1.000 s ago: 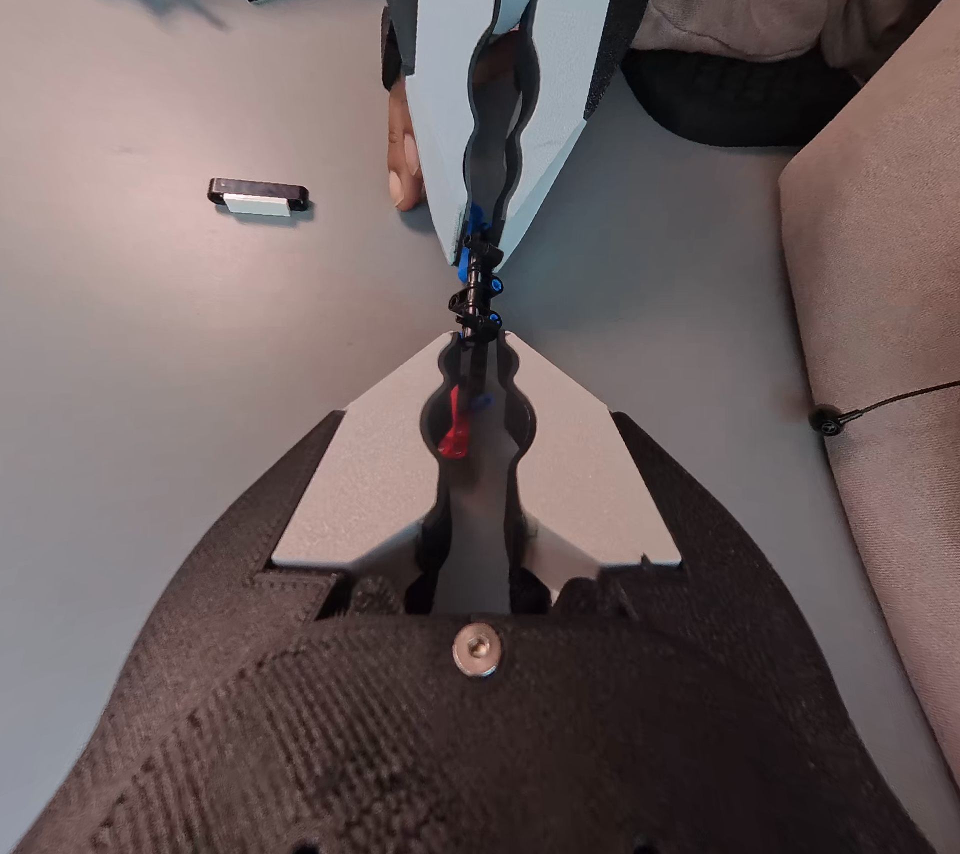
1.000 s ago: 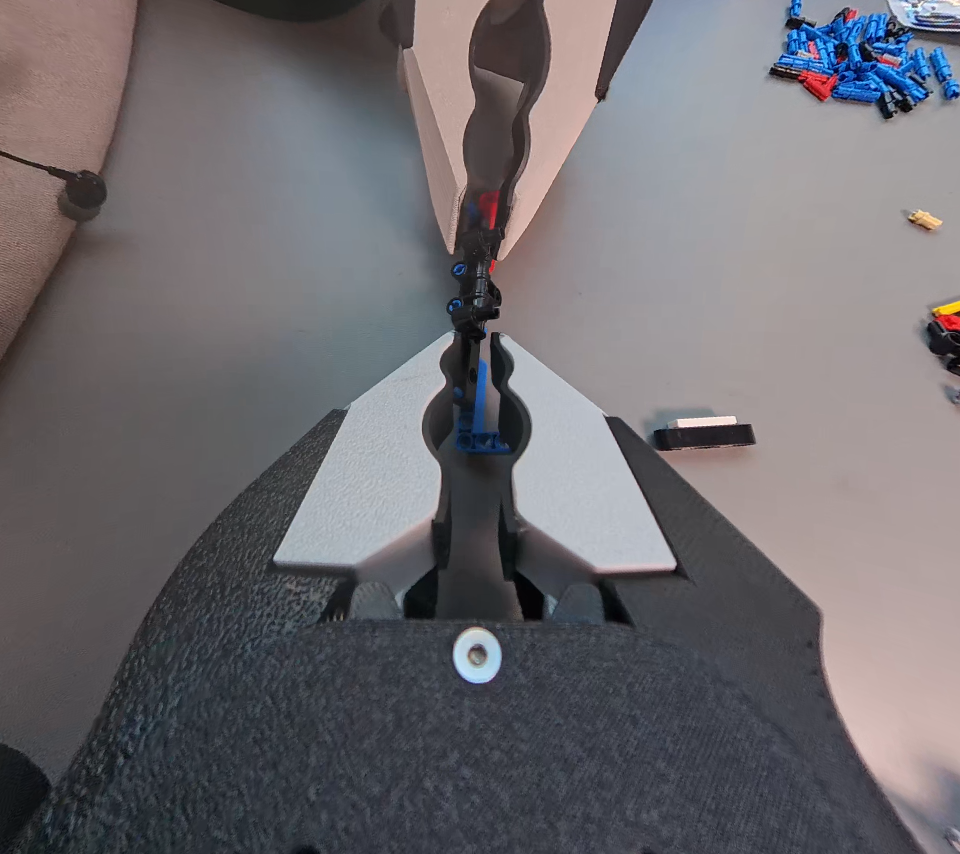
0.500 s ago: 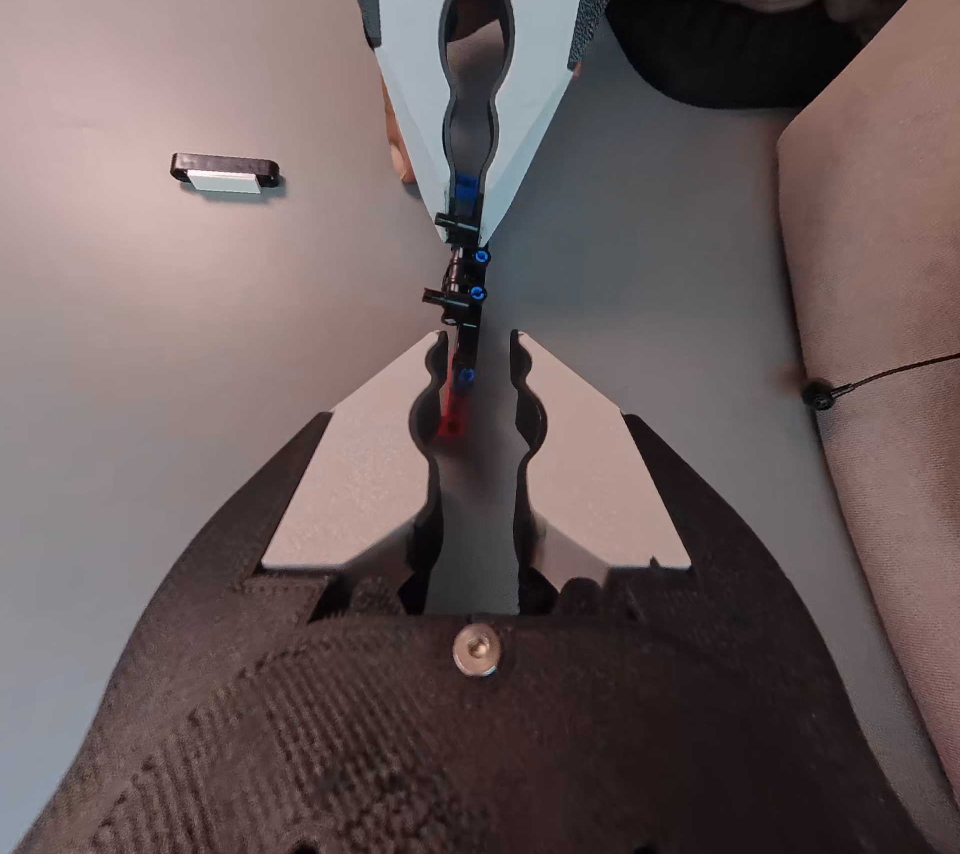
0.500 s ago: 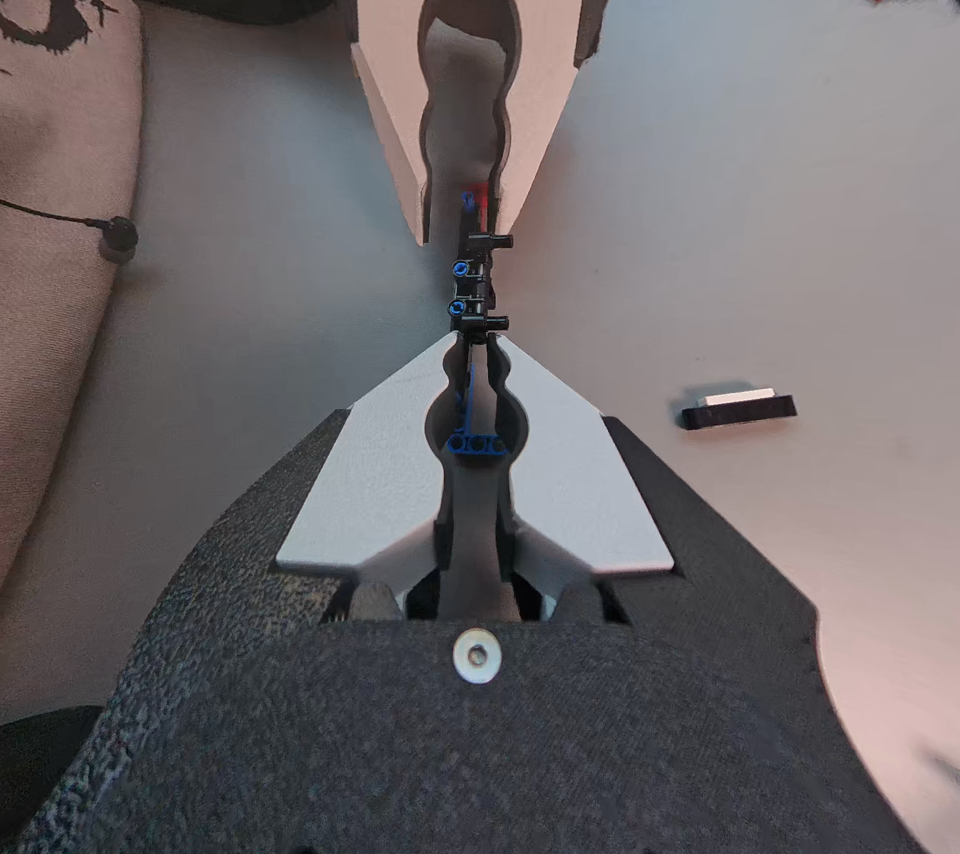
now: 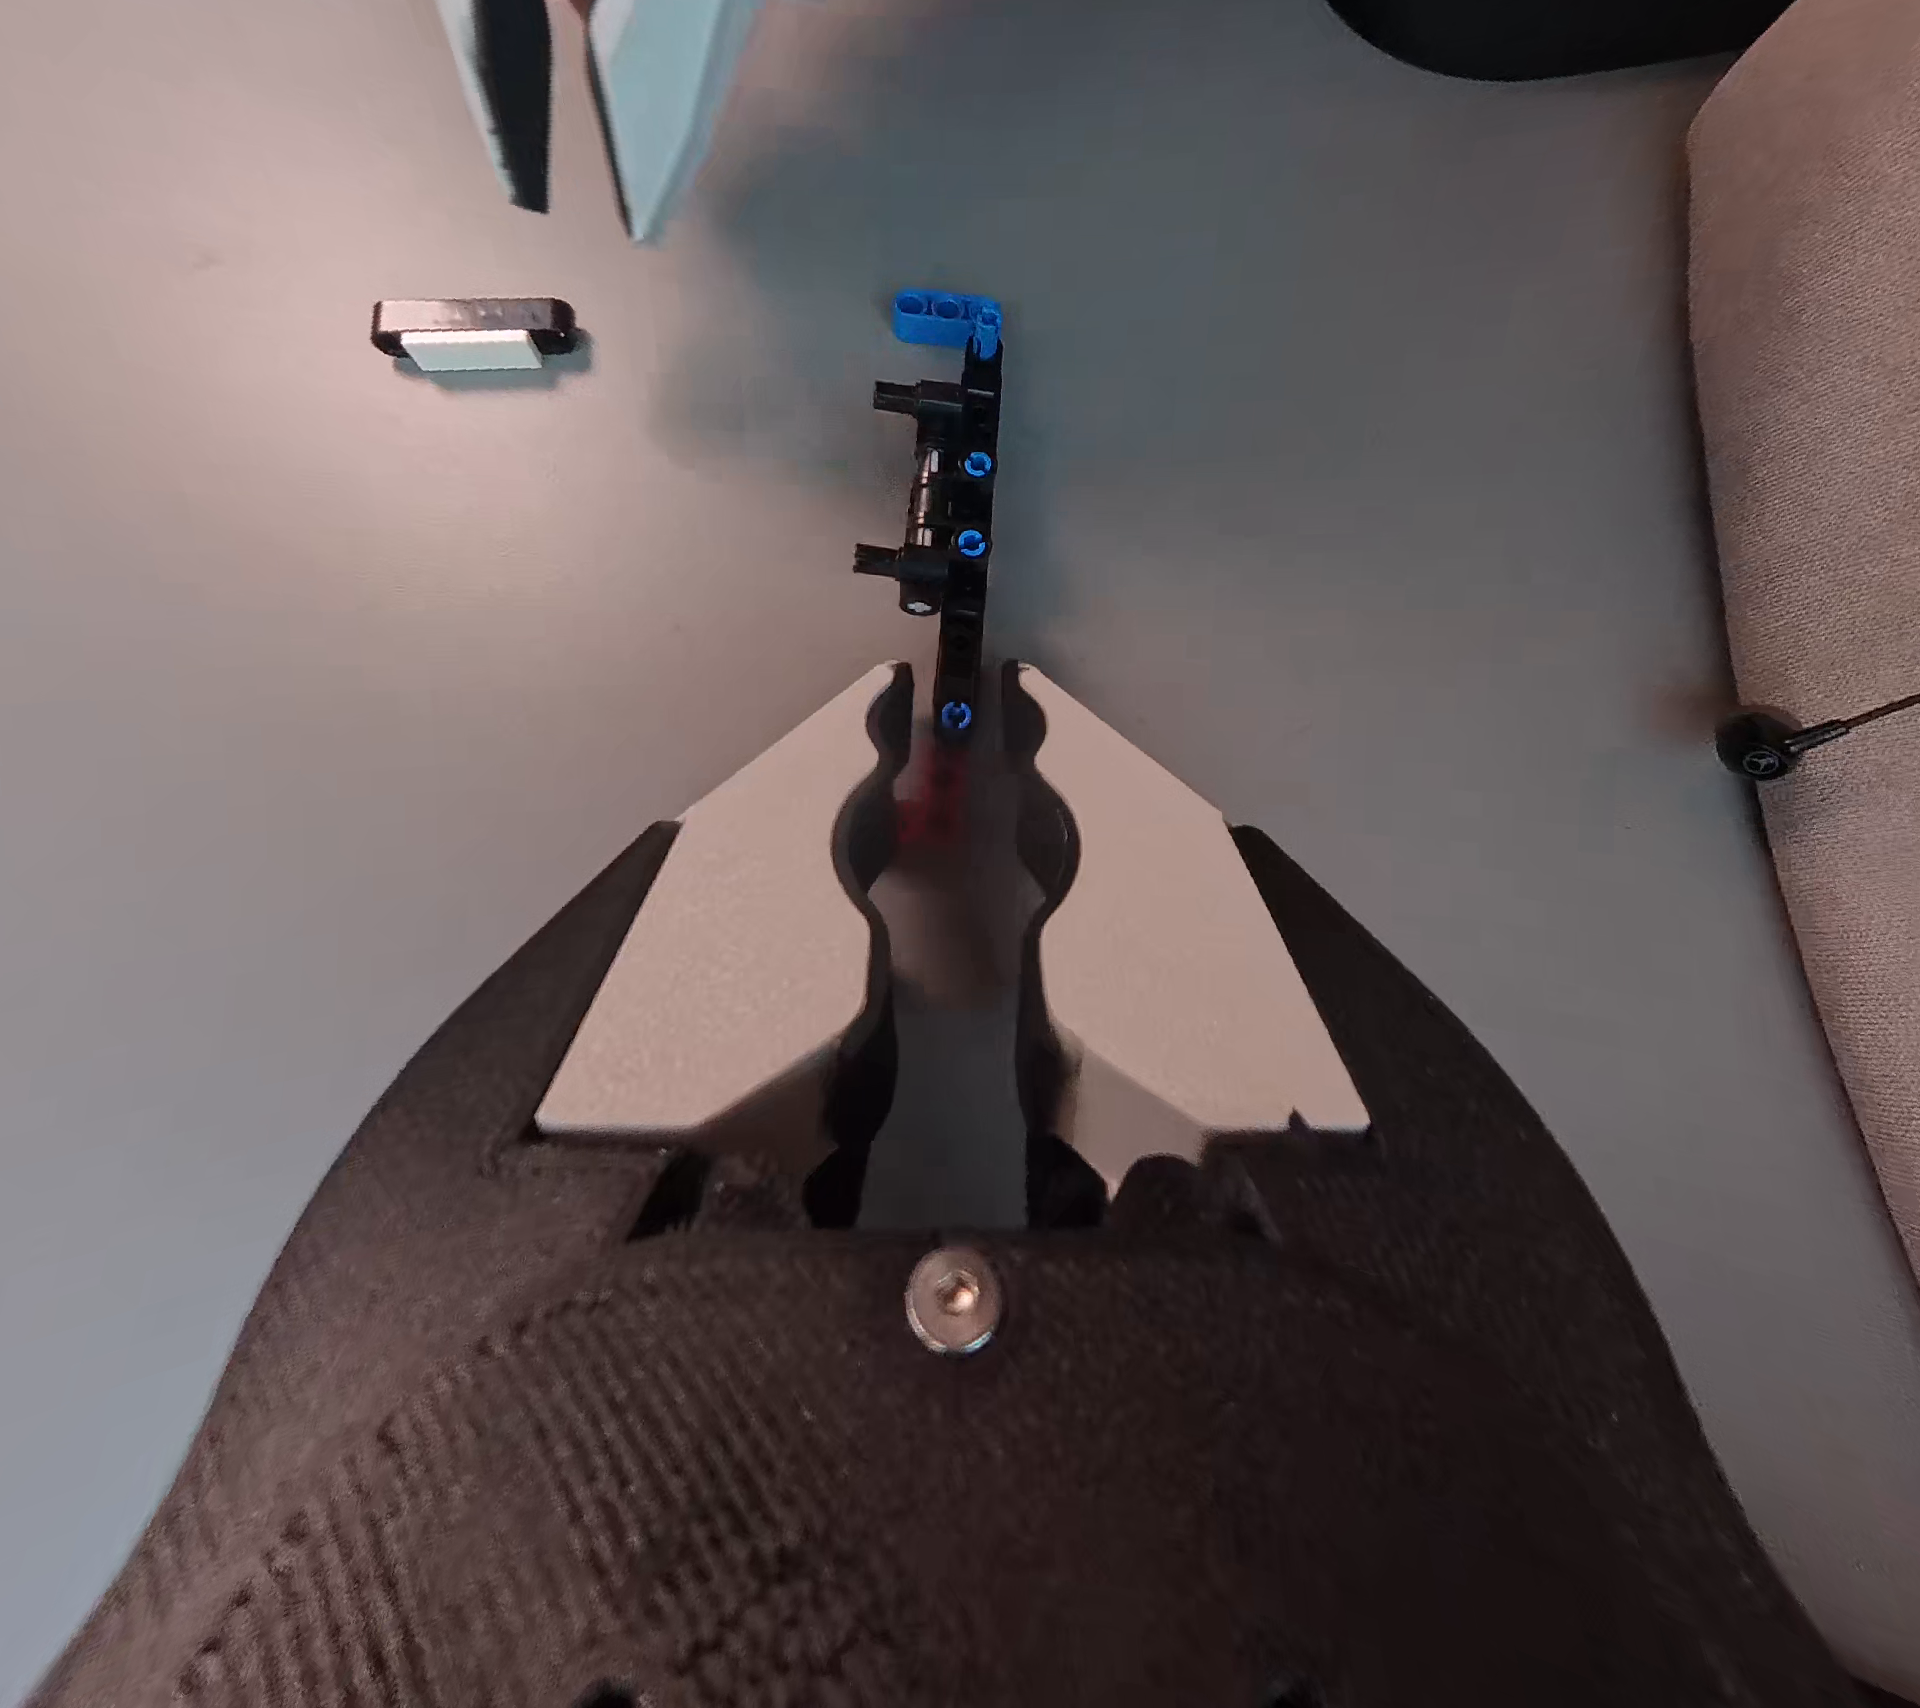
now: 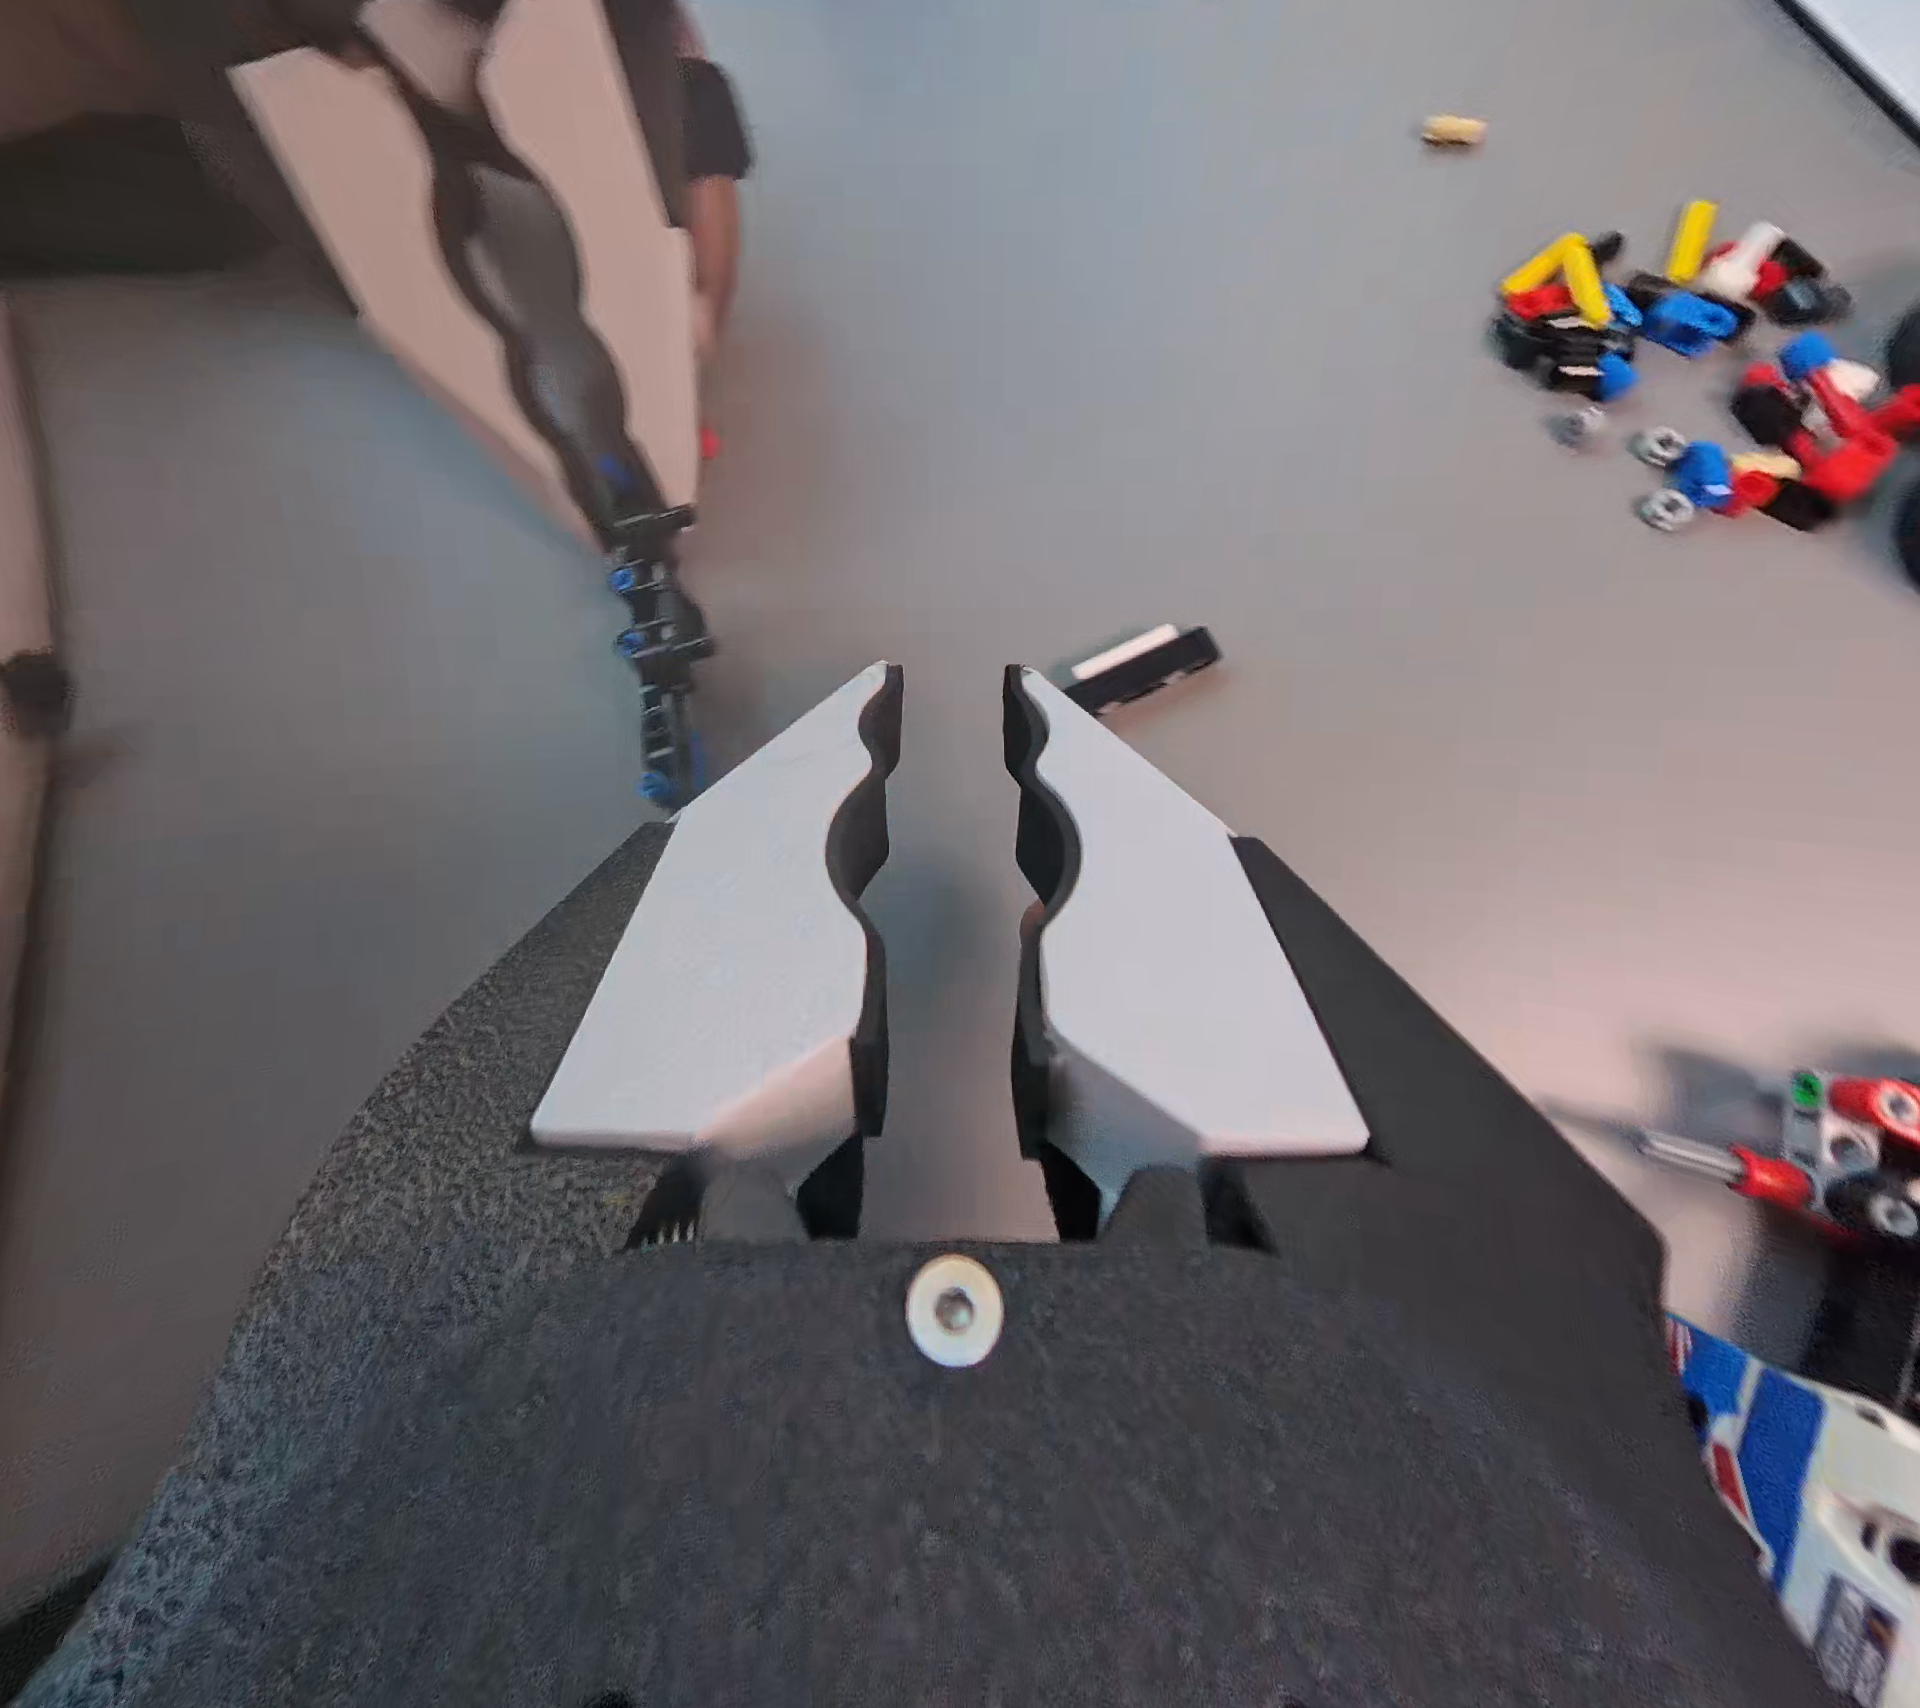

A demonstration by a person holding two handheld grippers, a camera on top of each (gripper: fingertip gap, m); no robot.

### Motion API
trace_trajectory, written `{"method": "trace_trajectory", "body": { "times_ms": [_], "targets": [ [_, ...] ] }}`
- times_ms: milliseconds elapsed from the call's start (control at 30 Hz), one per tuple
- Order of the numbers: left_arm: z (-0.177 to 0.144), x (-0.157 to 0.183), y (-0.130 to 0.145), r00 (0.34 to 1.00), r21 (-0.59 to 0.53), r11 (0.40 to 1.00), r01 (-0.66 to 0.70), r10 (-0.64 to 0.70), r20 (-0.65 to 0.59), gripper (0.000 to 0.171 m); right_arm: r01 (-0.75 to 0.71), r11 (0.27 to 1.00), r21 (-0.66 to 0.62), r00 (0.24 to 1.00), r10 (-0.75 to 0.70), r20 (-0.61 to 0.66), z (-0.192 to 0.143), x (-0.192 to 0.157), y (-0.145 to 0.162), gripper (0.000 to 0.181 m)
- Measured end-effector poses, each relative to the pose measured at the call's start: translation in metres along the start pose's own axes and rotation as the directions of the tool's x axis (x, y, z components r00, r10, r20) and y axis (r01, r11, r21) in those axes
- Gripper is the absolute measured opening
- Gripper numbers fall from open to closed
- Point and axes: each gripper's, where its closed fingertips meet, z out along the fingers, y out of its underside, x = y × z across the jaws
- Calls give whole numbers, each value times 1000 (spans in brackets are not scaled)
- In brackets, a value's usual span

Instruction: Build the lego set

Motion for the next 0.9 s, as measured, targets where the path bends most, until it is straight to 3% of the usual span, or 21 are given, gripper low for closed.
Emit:
{"method": "trace_trajectory", "body": {
  "times_ms": [100, 233, 300, 400, 500, 600, 700, 767, 900],
  "targets": [
    [-7, -1, -4, 1000, 38, 999, 19, -20, 2, 21, -107, 994, -32, 990, 103, -95, 10, 23, 4, 26],
    [-17, -9, -9, 997, 128, 989, 72, -75, 23, 22, -97, 987, -126, 975, 69, -211, 22, 35, 13, 29],
    [-21, -16, -11, 993, 171, 980, 103, -113, 45, 22, -73, 983, -171, 966, 27, -258, 23, 38, 16, 14],
    [-31, -29, -18, 980, 255, 955, 151, -179, 92, 22, -45, 980, -192, 967, -6, -256, 25, 34, 15, 11],
    [-43, -45, -30, 944, 388, 885, 258, -317, 96, 22, 136, 986, -96, 948, -157, -277, 22, 27, -11, 11],
    [-56, -56, -44, 875, 535, 731, 424, -483, -34, 28, 484, 875, -15, 806, -453, -382, 10, 4, -53, 11],
    [-71, -55, -59, 831, 617, 595, 516, -522, -192, 29, 684, 729, -26, 640, -617, -459, 6, -24, -75, 11],
    [-72, -50, -63, 838, 619, 594, 514, -501, -215, 28, 761, 641, -104, 522, -699, -488, 8, -32, -77, 12],
    [-65, -33, -64, 900, 587, 694, 417, -408, -156, 8, 838, 507, -203, 361, -793, -490, 14, -49, -78, 12]
  ]
}}
